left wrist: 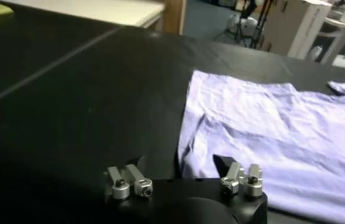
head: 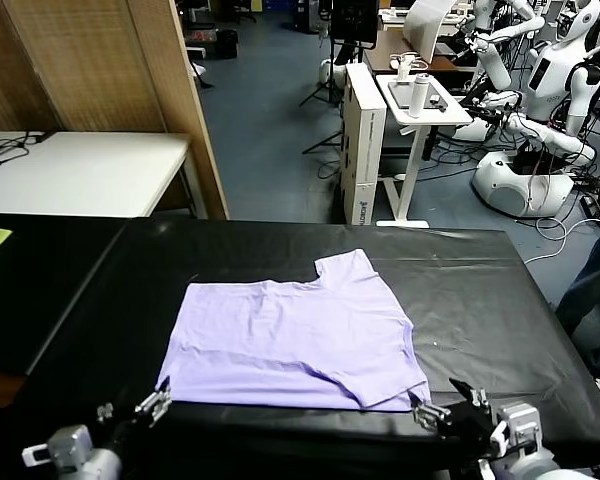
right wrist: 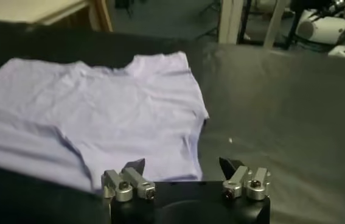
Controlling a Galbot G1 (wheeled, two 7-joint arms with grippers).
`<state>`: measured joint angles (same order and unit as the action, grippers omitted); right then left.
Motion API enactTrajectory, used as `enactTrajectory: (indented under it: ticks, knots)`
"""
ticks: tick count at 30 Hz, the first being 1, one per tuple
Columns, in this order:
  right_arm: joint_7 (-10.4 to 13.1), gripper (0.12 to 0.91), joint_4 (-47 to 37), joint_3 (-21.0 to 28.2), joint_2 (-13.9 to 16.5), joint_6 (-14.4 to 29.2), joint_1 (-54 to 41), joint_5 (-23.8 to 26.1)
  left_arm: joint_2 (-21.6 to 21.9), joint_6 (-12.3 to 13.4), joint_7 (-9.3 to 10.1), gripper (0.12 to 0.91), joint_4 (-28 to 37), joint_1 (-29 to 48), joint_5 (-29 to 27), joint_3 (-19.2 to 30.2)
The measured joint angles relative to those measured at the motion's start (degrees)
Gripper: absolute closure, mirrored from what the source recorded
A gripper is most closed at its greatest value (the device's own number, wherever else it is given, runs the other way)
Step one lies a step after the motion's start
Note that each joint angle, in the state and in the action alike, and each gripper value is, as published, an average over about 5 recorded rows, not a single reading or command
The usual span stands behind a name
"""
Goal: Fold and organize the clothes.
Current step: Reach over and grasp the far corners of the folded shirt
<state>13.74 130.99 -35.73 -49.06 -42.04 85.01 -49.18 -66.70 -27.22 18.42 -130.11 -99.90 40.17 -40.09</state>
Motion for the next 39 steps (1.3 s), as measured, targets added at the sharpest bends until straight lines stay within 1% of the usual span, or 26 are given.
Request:
enactTrajectory:
  ticks: [2,4,8,10,14,18,23,27,31,35,39]
  knots:
    - [-0.1,0.118,-3.5,1.7,1.0,0.3,-4.7,-1.0,0.9,-0.8,-0.91,0.123,1.0,3.0,0.9,0.2]
    - [-0.2,0.118,-7.0,3.7,1.6,0.7,-9.3,-1.5,2.0,-1.6,-1.13,0.123,2.4,6.4,2.4,0.7]
    - [-0.7,0.118,-13.7,8.8,1.5,1.2,-18.7,-1.8,3.7,-3.5,-0.09,0.123,6.6,14.3,6.0,2.3]
    - [-1.1,0.118,-17.2,11.6,1.0,1.4,-23.1,-1.7,4.2,-4.2,-0.10,0.123,9.4,18.7,7.6,3.3]
    - [-2.3,0.118,-24.0,16.9,-0.5,2.0,-30.6,-0.7,4.7,-5.3,-0.93,0.123,16.1,27.4,10.2,5.7]
    - [-3.4,0.118,-30.4,21.7,-2.5,2.9,-37.1,0.8,5.0,-5.8,-2.23,0.123,22.9,34.8,10.5,8.4]
    - [-4.5,0.118,-37.3,27.3,-5.3,3.4,-44.0,2.4,5.0,-6.2,-3.97,0.123,30.0,42.1,10.1,12.0]
    - [-4.8,0.118,-41.8,30.8,-7.4,3.3,-48.2,3.0,4.5,-6.6,-5.08,0.124,34.4,46.3,9.6,14.4]
    - [-5.1,0.118,-45.0,33.6,-9.3,3.1,-51.0,3.3,3.9,-7.0,-5.61,0.123,37.6,48.8,8.9,16.2]
    - [-5.2,0.118,-46.8,35.5,-10.6,3.1,-52.3,3.7,3.3,-7.2,-5.68,0.123,39.7,49.3,7.8,16.8]
    - [-5.1,0.118,-47.9,36.3,-11.2,3.1,-52.6,3.8,3.1,-7.0,-6.05,0.123,41.3,49.3,6.5,16.8]
